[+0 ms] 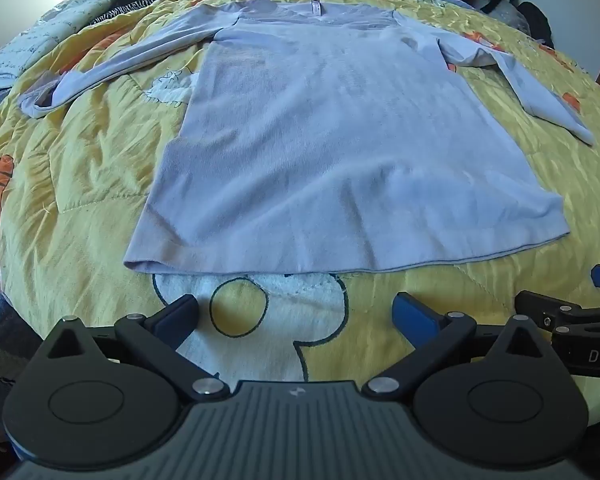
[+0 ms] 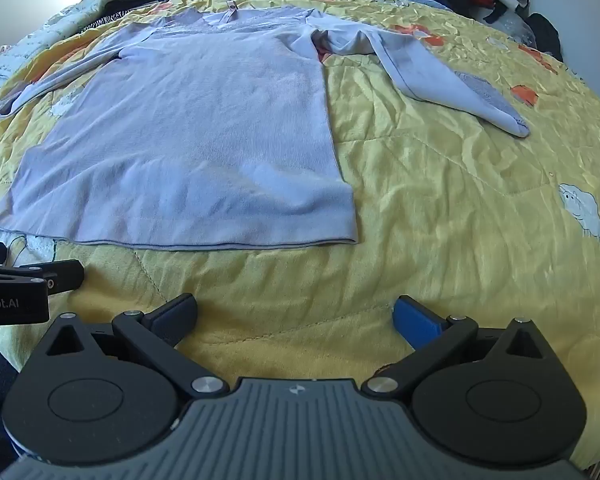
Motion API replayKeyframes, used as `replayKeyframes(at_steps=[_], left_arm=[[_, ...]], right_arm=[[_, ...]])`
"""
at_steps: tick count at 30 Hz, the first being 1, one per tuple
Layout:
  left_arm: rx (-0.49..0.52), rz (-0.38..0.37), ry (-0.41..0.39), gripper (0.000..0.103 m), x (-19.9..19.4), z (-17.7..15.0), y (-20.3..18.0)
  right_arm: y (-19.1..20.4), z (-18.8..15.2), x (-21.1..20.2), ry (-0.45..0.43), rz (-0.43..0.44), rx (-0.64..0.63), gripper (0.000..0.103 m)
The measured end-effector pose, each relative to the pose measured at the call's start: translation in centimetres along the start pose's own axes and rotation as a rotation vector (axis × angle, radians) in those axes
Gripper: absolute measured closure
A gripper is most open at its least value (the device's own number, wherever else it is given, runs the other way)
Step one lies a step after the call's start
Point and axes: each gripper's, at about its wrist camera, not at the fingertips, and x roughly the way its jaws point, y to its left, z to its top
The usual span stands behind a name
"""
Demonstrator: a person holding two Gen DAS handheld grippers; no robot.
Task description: Fold small clothes
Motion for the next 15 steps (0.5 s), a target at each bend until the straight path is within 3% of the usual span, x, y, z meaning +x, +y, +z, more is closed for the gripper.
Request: replayKeyframes(at_steps=[15], left_arm=[[0.002,0.008,0.002,0.000,0.02,-0.01,-0.03]], right_arm=[[0.00,-0.05,-0.02,0.001,0.001,0.000,0.000]])
